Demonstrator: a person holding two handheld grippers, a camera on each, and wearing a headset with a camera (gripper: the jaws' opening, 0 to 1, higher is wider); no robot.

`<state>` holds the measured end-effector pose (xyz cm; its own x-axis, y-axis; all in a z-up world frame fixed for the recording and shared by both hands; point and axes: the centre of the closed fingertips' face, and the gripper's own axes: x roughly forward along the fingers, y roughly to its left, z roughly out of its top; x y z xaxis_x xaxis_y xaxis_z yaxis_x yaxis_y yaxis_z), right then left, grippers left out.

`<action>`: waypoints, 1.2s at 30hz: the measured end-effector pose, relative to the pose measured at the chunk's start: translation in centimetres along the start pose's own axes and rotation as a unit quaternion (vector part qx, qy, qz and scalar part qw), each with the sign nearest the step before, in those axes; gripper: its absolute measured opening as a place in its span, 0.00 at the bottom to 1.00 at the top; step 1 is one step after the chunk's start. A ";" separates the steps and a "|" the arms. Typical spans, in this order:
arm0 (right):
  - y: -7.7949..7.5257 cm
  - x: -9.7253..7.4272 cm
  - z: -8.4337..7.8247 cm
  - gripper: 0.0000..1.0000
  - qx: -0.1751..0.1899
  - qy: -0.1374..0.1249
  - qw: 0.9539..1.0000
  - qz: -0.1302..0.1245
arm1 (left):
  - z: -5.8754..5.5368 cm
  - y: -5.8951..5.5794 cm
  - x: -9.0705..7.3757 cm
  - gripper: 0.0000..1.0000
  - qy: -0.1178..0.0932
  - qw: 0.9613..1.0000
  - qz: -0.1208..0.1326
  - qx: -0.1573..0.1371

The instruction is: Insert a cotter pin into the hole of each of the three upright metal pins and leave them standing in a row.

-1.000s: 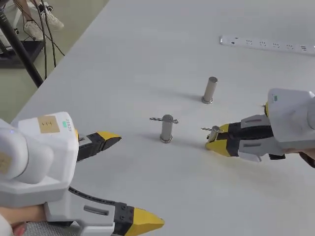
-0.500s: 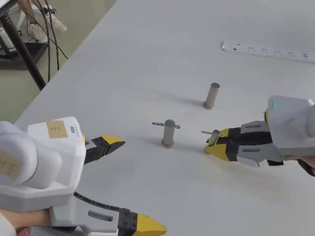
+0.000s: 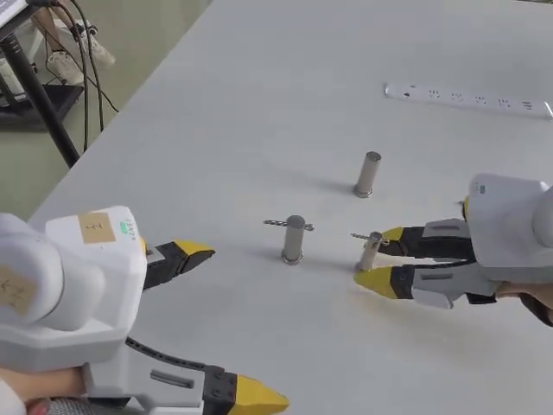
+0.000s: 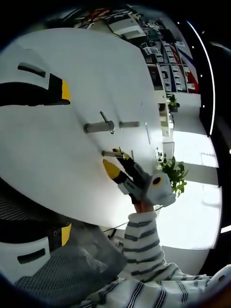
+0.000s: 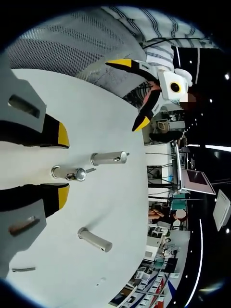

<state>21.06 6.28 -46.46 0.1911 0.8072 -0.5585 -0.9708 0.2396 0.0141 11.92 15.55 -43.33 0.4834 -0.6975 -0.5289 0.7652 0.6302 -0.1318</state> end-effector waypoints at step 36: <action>3.8 -8.3 3.2 0.97 0.199 -0.109 0.965 -0.129 | -0.1 2.1 0.1 0.99 0.010 1.000 0.021 -0.021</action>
<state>16.27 2.25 -39.07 0.4868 0.7774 -0.3983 -0.7631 0.6004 0.2393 13.50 16.86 -43.78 0.5063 -0.6635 -0.5508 0.7255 0.6730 -0.1439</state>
